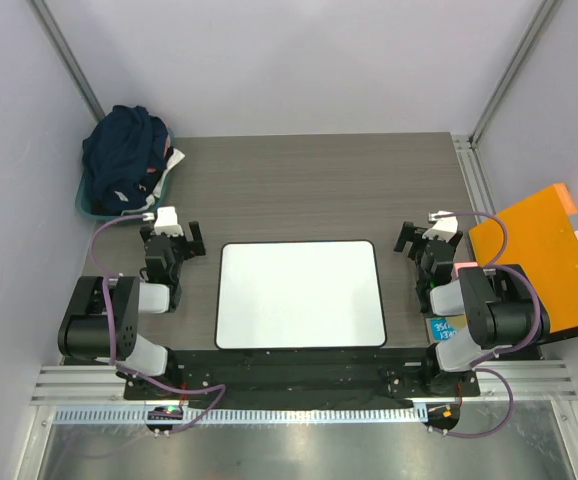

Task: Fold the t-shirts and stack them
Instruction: Grab the tshirt from the pile

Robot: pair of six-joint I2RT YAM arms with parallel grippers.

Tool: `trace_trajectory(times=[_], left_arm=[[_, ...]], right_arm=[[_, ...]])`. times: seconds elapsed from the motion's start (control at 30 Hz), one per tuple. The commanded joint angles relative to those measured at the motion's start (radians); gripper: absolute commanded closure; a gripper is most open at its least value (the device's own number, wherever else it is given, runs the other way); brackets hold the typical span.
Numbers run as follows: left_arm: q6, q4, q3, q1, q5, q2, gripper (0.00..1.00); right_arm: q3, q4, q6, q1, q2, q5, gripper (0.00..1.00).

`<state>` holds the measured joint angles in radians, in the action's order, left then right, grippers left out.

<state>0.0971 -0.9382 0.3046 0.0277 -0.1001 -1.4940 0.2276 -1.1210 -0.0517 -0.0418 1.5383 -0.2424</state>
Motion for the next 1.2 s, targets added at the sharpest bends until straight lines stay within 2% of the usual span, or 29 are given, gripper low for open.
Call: trace_trajectory(times=[0.0, 0.1, 0.2, 0.27, 0.3, 0.37, 0.4, 0.43, 0.47, 0.5, 0.53, 0.6, 0.63, 0.67, 0.7, 0.73, 0.77, 0.83, 0.93, 1.03, 1.17], left_arm=[[-0.008, -0.063, 0.005, 0.001, 0.000, 0.005, 0.00], [-0.008, -0.063, 0.005, 0.001, 0.000, 0.005, 0.00], [-0.022, -0.066, 0.005, 0.002, 0.039, 0.006, 0.00], [-0.033, -0.061, 0.010, 0.001, 0.053, 0.058, 0.00], [-0.036, 0.070, 0.027, 0.001, 0.068, 0.108, 0.00], [-0.086, 0.288, 0.153, 0.001, 0.161, 0.222, 0.00], [-0.121, 0.529, 0.215, 0.003, 0.187, 0.241, 0.00], [-0.161, 0.644, 0.355, 0.003, 0.206, 0.248, 0.00], [-0.222, 0.826, 0.422, 0.002, 0.223, 0.239, 0.00], [-0.238, 0.904, 0.488, 0.001, 0.215, 0.229, 0.00], [-0.258, 0.962, 0.599, 0.001, 0.189, 0.210, 0.00], [-0.350, 1.105, 0.704, 0.003, 0.152, 0.132, 0.00], [-0.365, 1.145, 0.813, 0.002, 0.122, 0.094, 0.00], [-0.367, 1.218, 0.873, 0.001, 0.037, 0.053, 0.00], [-0.379, 1.261, 0.934, -0.002, 0.034, -0.048, 0.00], [-0.399, 1.315, 1.065, -0.015, 0.046, -0.099, 0.00], [-0.410, 1.413, 1.132, -0.020, 0.053, -0.159, 0.00], [-0.450, 1.479, 1.299, -0.025, 0.019, -0.300, 0.00], [-0.458, 1.497, 1.472, -0.084, -0.163, -0.446, 0.00], [-0.439, 1.573, 1.684, -0.138, -0.232, -0.564, 0.03], [-0.439, 1.610, 1.777, -0.155, -0.320, -0.601, 0.09]], right_arm=[[0.015, -0.049, -0.008, 0.003, -0.001, -0.023, 0.00], [0.018, -0.048, -0.002, 0.003, 0.002, -0.009, 0.00], [0.022, -0.043, 0.036, 0.002, -0.013, 0.089, 0.00], [0.059, 0.111, 0.044, 0.003, -0.099, 0.133, 0.00], [0.108, 0.174, 0.046, 0.003, -0.133, 0.159, 0.01], [0.182, 0.411, 0.094, 0.003, -0.208, 0.213, 0.00], [0.297, 0.519, 0.136, 0.002, -0.217, 0.285, 0.00], [0.368, 0.747, 0.156, 0.003, -0.219, 0.310, 0.00], [0.442, 0.859, 0.185, 0.003, -0.192, 0.337, 0.00], [0.587, 0.970, 0.228, 0.003, -0.172, 0.372, 0.00], [0.657, 1.156, 0.274, 0.003, -0.144, 0.374, 0.00], [0.822, 1.319, 0.271, 0.003, -0.075, 0.356, 0.00], [0.872, 1.369, 0.283, 0.003, -0.051, 0.367, 0.01], [0.919, 1.415, 0.294, 0.003, -0.026, 0.385, 0.00], [1.005, 1.494, 0.303, 0.003, 0.029, 0.406, 0.00], [1.047, 1.527, 0.315, 0.003, 0.055, 0.435, 0.00], [1.084, 1.553, 0.317, 0.003, 0.087, 0.449, 0.00], [1.176, 1.613, 0.329, 0.003, 0.163, 0.481, 0.00], [1.268, 1.658, 0.361, 0.003, 0.232, 0.494, 0.00], [1.313, 1.664, 0.388, 0.003, 0.259, 0.492, 0.00], [1.319, 1.664, 0.395, 0.003, 0.278, 0.499, 0.00]])
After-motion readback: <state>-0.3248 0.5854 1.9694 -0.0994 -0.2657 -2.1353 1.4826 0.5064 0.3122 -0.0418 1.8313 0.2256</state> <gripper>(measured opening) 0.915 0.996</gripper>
